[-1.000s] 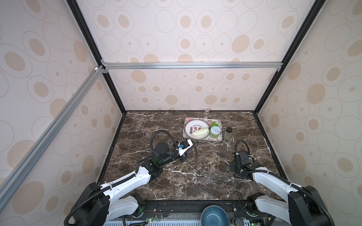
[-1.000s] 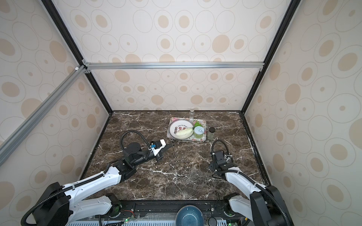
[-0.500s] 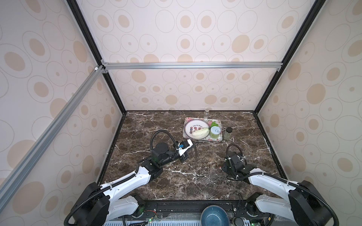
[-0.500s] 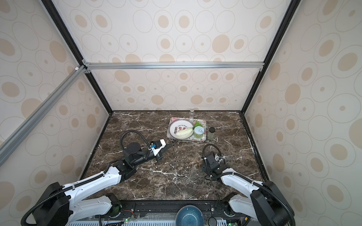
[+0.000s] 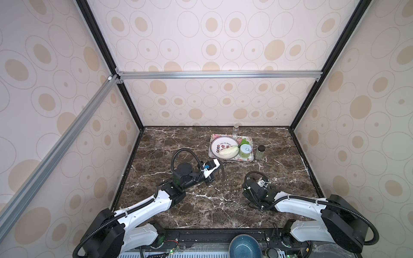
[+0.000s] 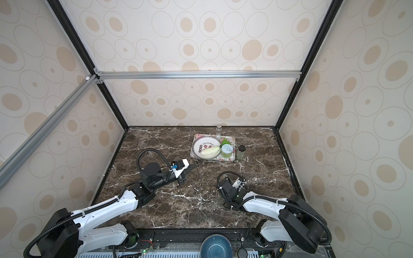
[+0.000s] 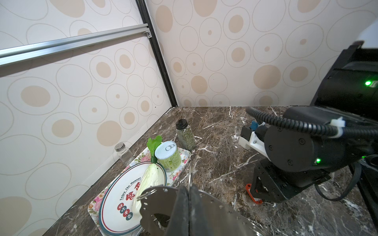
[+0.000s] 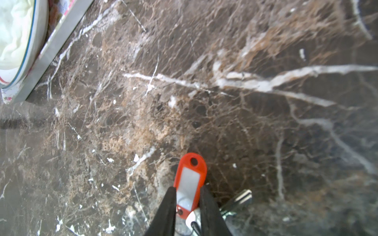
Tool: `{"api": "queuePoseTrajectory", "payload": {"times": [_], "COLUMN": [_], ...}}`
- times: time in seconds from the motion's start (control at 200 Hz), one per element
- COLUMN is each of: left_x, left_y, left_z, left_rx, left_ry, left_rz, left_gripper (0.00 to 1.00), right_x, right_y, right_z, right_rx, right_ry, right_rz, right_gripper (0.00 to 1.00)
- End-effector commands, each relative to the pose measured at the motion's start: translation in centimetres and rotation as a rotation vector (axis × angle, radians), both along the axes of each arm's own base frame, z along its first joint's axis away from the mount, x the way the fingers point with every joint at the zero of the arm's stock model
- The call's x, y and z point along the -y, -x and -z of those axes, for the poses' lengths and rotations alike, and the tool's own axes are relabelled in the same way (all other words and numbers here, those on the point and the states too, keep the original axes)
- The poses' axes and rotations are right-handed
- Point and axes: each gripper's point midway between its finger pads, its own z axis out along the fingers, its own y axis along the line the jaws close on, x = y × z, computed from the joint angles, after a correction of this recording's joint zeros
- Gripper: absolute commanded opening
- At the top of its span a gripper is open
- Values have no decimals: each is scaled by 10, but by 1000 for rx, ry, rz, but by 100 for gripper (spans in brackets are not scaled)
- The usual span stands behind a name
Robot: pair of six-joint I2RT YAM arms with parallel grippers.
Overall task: Attach keys to a key ring
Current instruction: Move the key to the center of the table.
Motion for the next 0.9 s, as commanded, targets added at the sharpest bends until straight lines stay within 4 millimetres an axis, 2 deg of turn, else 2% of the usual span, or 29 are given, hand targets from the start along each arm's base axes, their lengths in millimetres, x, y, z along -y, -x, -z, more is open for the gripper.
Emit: {"api": "queuePoseTrajectory", "payload": {"times": [0.0, 0.245, 0.31, 0.385, 0.44, 0.67, 0.895], "left_x": [0, 0, 0, 0, 0, -1, 0], "left_y": [6, 6, 6, 6, 6, 6, 5], "left_z": [-28, -28, -28, -28, -28, -29, -28], "left_rx": [63, 62, 62, 63, 64, 66, 62], "left_ry": [62, 63, 63, 64, 64, 65, 65], "left_rz": [17, 15, 17, 17, 15, 11, 11], "left_gripper": [0, 0, 0, 0, 0, 0, 0], "right_x": [21, 54, 50, 31, 23, 27, 21], "right_y": [18, 10, 11, 12, 16, 37, 36], "right_z": [8, -38, -42, -45, -43, -17, 4], "right_rx": [-87, 40, 50, 70, 74, 21, -45], "right_ry": [134, 317, 314, 272, 232, 171, 197], "right_rz": [-14, -46, -109, -256, -307, -323, -340], "right_gripper": [23, 24, 22, 11, 0, 0, 0]}}
